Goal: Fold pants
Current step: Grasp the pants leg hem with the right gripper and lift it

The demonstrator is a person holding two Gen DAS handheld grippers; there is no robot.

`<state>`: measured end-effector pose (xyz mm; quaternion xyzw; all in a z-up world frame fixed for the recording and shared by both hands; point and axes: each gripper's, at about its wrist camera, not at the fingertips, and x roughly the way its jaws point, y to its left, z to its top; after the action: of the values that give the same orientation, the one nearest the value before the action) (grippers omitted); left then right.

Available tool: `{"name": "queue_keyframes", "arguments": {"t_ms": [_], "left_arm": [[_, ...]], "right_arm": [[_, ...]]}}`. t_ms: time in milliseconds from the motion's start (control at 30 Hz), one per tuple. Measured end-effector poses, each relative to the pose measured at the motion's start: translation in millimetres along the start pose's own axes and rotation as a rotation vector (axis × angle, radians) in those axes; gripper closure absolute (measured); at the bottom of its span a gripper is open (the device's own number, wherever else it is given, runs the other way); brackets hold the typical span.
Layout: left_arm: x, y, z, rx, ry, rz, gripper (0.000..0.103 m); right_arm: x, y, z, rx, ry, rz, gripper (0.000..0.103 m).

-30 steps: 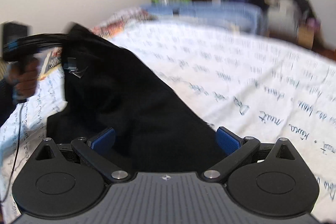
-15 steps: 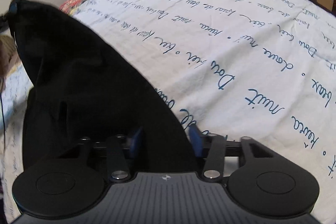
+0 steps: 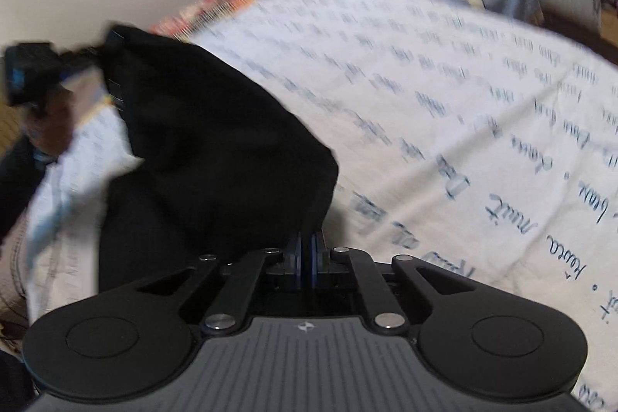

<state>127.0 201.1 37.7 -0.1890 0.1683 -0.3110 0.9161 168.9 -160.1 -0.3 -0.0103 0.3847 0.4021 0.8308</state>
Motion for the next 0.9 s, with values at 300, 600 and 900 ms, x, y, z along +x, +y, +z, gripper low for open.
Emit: {"name": "queue_keyframes", "arguments": {"t_ms": [300, 600, 900], "left_arm": [[-35, 59, -75, -0.376, 0.09, 0.054, 0.083], [-94, 59, -100, -0.526, 0.073, 0.275, 0.03], [-103, 44, -115, -0.651, 0.156, 0.303, 0.026]], "right_arm": [[-56, 126, -90, -0.116, 0.052, 0.045, 0.099], [-26, 128, -124, -0.019, 0.06, -0.006, 0.099], [-20, 125, -127, -0.02, 0.047, -0.017, 0.099]]}}
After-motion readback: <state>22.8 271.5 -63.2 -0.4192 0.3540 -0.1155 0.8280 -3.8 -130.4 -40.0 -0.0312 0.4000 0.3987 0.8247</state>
